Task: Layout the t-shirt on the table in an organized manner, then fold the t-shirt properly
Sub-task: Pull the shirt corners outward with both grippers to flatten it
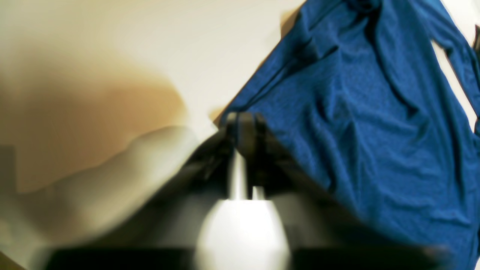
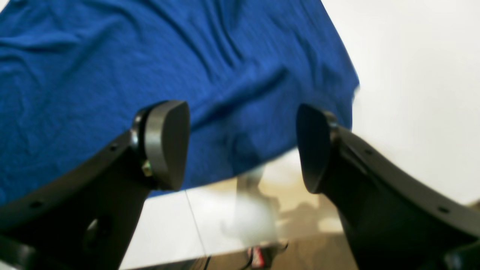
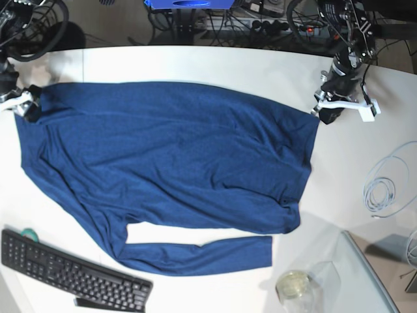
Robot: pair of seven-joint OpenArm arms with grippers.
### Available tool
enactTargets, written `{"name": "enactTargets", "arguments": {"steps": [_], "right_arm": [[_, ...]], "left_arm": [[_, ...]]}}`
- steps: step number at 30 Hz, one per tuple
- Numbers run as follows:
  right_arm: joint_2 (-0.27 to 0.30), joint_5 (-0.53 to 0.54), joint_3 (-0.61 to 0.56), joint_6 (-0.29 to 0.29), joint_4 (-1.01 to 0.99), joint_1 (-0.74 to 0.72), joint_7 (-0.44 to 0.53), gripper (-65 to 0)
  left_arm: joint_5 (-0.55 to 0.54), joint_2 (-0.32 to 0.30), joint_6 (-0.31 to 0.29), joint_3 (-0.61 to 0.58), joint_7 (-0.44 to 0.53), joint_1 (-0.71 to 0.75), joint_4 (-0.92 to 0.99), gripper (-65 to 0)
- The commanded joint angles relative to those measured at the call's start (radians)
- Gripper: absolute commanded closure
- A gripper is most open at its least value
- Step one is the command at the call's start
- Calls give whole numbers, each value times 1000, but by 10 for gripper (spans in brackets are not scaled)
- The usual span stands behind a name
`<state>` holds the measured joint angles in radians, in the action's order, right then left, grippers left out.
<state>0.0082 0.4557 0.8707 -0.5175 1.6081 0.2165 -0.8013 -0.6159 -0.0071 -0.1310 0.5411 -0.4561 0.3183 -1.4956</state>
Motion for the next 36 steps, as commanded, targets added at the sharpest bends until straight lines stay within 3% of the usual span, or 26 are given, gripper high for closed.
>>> {"name": "enactTargets", "arguments": {"steps": [1, 4, 7, 10, 17, 20, 25, 28, 32, 36], "right_arm": [[16, 16, 6, -23, 16, -2, 20, -428], [16, 16, 6, -33, 16, 2, 20, -431], [16, 16, 6, -33, 16, 7, 20, -431], [16, 16, 6, -33, 16, 14, 20, -431], [16, 16, 6, -33, 16, 28, 21, -428], [16, 16, 17, -33, 14, 34, 24, -428], [-7, 16, 166, -33, -88, -12, 18, -432], [22, 16, 238, -42, -188, -41, -39, -434], [37, 16, 321, -181, -291, -65, -125, -434], [36, 15, 327, -181, -346, -70, -128, -435]], "left_arm": [[-11, -9, -6, 3, 35, 3, -1, -265], [-11, -8, -6, 3, 44, -5, 48, -459], [-14, -8, -55, 3, 44, -28, 92, -551], [-72, -8, -149, 4, 44, -51, 155, -619], [-94, 5, -158, 1, 43, -110, 267, -637], [-94, 11, -160, 1, 46, -120, 295, -564], [-94, 8, -160, -31, 46, -141, 346, -337], [-94, 8, -161, -36, 47, -133, 346, -211], [-97, 5, -161, -31, 43, -129, 344, 0], [-98, 5, -161, -31, 43, -104, 304, 0]]}}
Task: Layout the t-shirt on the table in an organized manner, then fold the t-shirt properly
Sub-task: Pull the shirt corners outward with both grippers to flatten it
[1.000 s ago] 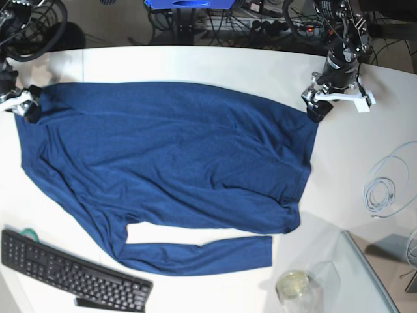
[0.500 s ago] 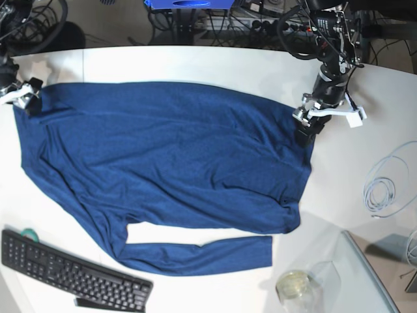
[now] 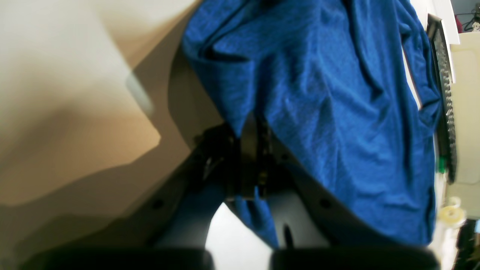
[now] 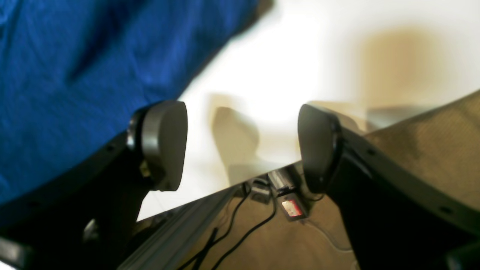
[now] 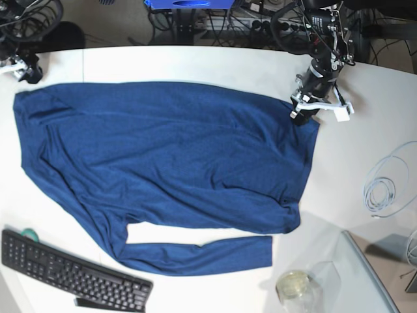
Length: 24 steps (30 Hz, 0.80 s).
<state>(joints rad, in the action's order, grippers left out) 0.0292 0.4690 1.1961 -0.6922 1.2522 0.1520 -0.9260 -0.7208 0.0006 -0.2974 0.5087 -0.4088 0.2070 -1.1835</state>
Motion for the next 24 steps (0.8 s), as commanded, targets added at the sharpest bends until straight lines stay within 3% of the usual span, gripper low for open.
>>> {"name": "enactTargets", "arguments": {"steps": [1, 4, 9, 24], "right_arm": [[18, 1, 1, -6, -12, -9, -3, -449], [38, 1, 0, -6, -78, -44, -9, -489], [68, 0, 1, -6, -176, -76, -6, -489], [58, 1, -61, -6, -214, -116, -6, -488]], "left_arm": [[7, -3, 5, 1, -5, 15, -26, 0], [7, -3, 5, 1, -5, 30, -77, 0], [7, -4, 5, 1, -6, 47, -112, 0], [7, -9, 7, 0, -6, 65, -115, 0]]}}
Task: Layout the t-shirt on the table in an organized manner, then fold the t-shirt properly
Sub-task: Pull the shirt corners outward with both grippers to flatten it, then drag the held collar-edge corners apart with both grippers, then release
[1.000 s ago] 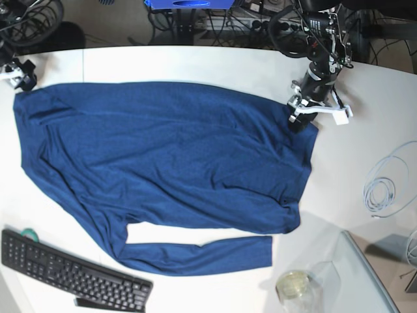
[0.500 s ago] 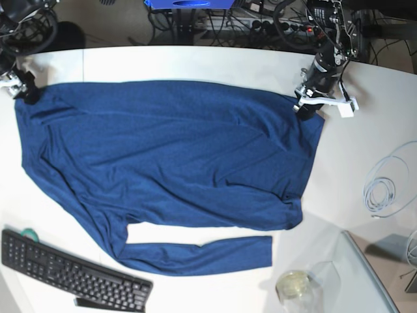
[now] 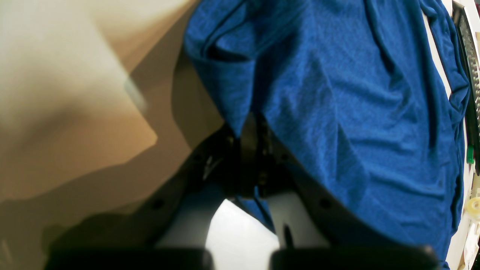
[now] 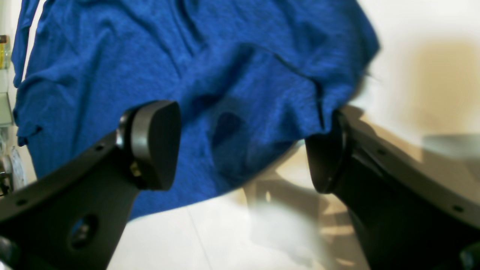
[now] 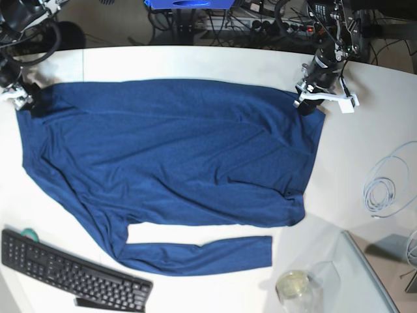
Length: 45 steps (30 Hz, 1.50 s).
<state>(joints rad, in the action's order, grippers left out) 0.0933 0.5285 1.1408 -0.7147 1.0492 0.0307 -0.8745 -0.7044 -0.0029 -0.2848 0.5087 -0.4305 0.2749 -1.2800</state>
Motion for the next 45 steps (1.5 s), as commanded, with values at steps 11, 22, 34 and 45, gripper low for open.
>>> {"name": "enactTargets", "arguments": {"steps": [11, 22, 34, 45], "right_arm": [[3, -58, -8, 17, -116, -19, -36, -375], [-17, -58, -6, 17, -117, -1, -51, -453], [-17, -58, 0, 17, -106, -25, -55, 0], [-2, -63, 83, 17, 107, -19, -274, -8]], "left_arm": [[-11, -6, -6, 1, 15, 13, -19, 0], [-11, -6, -6, 1, 15, 14, -19, 0], [-14, -3, -6, 3, 15, 30, -46, 0], [-16, 4, 81, 3, 15, 180, -300, 0]]}}
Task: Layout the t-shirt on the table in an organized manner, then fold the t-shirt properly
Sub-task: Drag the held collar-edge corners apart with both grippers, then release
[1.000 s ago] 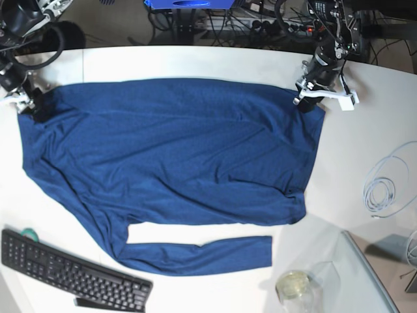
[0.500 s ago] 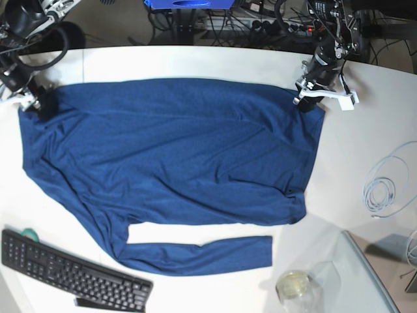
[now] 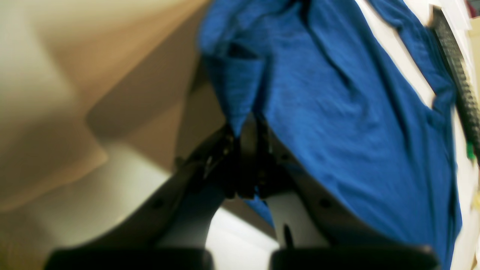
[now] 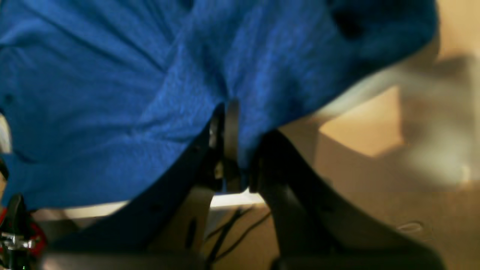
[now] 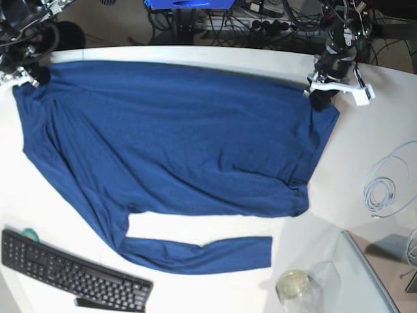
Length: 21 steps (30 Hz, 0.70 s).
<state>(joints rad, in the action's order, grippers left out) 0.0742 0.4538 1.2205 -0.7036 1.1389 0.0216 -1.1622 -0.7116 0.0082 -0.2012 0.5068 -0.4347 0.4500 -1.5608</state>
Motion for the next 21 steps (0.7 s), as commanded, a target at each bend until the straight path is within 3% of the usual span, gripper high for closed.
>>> {"name": "enactTargets", "arguments": {"steps": [1, 12, 21], "right_arm": [[20, 10, 5, 5, 23, -9, 9, -8], [20, 10, -5, 5, 23, 18, 12, -8], [20, 10, -5, 5, 23, 18, 14, -8]], "left_arm": [[-9, -3, -2, 5, 20, 14, -19, 0], [-7, 49, -2, 62, 21, 85, -23, 0], [-6, 54, -4, 102, 20, 88, -14, 0]]}}
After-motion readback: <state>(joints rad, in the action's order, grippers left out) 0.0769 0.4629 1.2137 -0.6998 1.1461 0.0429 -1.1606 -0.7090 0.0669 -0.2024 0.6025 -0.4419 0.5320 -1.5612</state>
